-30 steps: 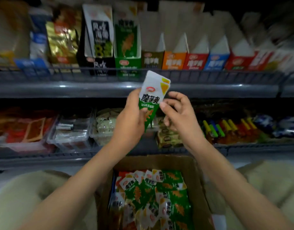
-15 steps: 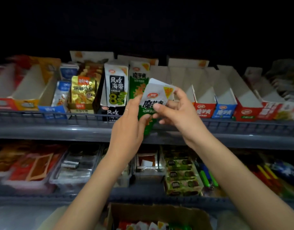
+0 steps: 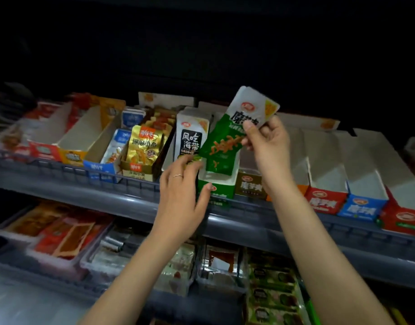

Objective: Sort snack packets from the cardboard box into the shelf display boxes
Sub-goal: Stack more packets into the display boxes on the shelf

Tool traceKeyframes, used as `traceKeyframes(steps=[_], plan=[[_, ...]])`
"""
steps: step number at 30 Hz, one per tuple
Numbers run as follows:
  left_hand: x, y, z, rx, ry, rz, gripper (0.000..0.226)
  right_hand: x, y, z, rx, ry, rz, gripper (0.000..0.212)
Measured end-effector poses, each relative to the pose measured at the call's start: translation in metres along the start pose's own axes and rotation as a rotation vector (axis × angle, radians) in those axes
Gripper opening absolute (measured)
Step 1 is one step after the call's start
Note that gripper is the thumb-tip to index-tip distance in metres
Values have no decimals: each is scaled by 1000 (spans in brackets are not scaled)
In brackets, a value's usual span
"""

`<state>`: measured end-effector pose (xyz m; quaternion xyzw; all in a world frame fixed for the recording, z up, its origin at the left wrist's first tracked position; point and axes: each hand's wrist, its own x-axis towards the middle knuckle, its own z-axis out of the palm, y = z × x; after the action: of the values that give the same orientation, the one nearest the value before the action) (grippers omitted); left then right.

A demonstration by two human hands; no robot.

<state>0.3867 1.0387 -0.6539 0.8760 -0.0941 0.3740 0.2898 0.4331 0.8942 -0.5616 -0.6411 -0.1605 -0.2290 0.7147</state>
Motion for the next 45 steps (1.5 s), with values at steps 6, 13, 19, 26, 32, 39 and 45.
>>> traceKeyframes(steps=[6,13,19,26,32,39,45], plan=[[0,-5,6,63,-27,78,27,13,23,-5,17,116,45,13],[3,-7,10,65,1,106,21,15,29,1,-159,180,-206,26],[2,-8,11,42,-3,94,25,22,33,4,-605,35,-247,43],[1,-11,8,52,-16,107,26,17,40,14,-859,-40,-235,38],[2,-10,6,80,-13,101,24,24,38,17,-1029,40,-84,41],[3,-11,5,86,-16,100,27,22,44,28,-844,269,4,38],[2,-10,4,106,-32,113,25,24,46,23,-994,28,-206,20]])
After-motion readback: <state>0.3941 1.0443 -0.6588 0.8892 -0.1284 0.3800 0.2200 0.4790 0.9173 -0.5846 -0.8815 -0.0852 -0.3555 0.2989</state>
